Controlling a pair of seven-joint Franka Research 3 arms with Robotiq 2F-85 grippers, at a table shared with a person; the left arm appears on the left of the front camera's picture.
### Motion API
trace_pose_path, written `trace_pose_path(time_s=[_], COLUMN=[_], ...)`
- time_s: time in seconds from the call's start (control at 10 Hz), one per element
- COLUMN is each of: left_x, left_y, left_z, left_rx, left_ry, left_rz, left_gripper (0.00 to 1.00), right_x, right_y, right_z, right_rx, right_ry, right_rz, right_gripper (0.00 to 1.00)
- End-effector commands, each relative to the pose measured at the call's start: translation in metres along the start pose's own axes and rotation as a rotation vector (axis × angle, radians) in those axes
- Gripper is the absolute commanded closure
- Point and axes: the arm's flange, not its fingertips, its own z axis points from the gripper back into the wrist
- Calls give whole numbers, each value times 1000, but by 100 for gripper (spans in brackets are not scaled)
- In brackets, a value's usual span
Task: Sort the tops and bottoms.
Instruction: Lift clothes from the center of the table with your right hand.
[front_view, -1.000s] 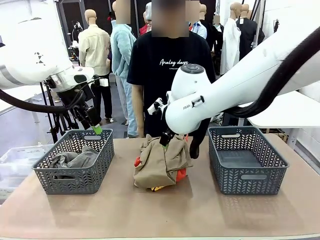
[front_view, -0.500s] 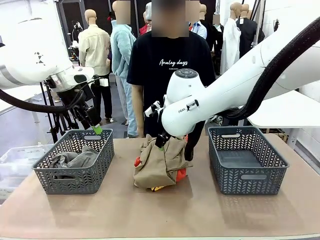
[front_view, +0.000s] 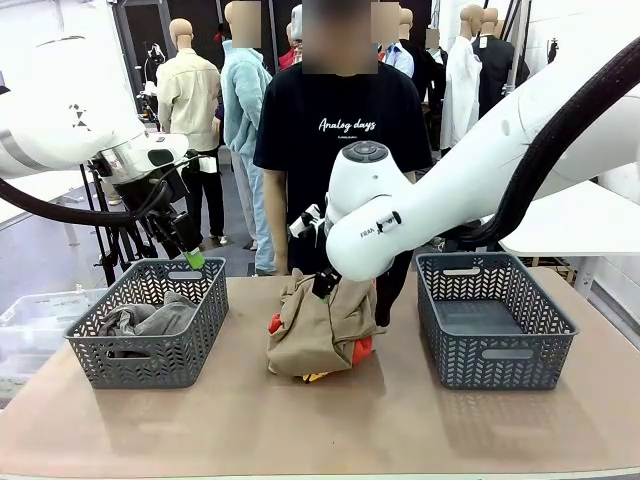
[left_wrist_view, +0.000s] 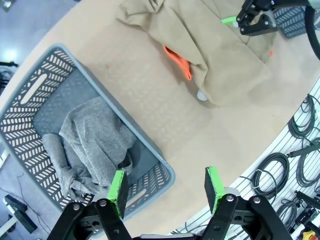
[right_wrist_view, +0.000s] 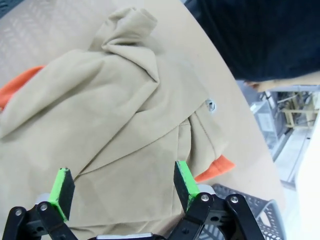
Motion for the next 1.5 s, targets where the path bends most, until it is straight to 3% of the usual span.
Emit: trace_pose_path(time_s=[0.0,0.3,0.4,0.8,0.9,1.4], left_x=[0,0,0,0,0,0], left_y=[0,0,0,0,0,0], left_z=[3,3,3,3,3,3], left_rx=[4,4,4,4,4,4], left_ry=[14,14,14,14,14,14], left_rz=[-6,-6,-6,-6,-6,-6], left_gripper=[20,20,20,20,20,20], right_x=[16,17,17,14,13,-1], right_y=[5,7,5,2,1,0], right_z=[-22,-34,-35,-31,-30,-15], right_rx=[-47,-21,-18,-17,-14,27], right_ry=[54,75,72,72,78,44], right_rz=[-32,-45,-45,-82,-87,-119], right_gripper=[0,0,10,88,100,100])
